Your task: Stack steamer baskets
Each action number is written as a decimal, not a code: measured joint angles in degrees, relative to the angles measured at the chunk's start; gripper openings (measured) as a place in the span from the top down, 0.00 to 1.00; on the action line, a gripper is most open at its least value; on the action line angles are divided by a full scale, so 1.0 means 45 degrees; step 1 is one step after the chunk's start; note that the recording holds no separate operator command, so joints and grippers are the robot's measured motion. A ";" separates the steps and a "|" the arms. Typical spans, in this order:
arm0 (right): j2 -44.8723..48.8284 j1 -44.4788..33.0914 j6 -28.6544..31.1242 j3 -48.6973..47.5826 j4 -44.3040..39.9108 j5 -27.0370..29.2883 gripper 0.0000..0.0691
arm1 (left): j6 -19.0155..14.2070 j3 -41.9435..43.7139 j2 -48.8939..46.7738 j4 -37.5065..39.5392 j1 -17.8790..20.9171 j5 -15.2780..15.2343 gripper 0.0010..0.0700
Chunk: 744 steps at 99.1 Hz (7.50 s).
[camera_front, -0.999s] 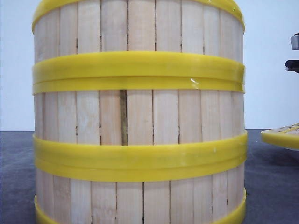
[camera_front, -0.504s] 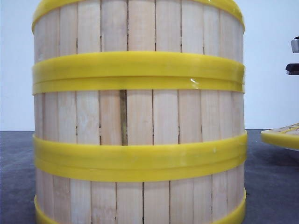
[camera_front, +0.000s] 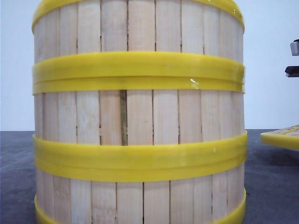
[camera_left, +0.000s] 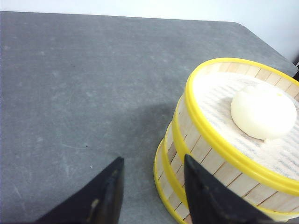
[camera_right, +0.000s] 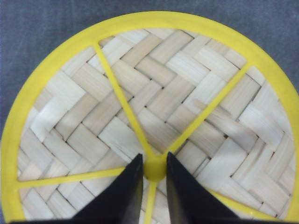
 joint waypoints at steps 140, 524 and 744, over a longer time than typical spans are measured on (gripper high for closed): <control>-0.2361 0.9690 0.0044 0.6407 -0.3929 -0.2341 0.92 | 0.0000 0.0000 0.0000 0.0228 0.0000 -0.0005 0.68; -0.9889 1.2604 0.3298 0.1447 -0.3910 0.7305 0.99 | 0.0078 0.0000 0.0000 -0.0199 0.0000 -0.0005 0.98; -0.9889 1.2604 0.3332 0.1447 -0.3910 0.7305 0.99 | 0.2429 -0.9248 -0.3269 0.8752 0.6003 -0.1379 0.98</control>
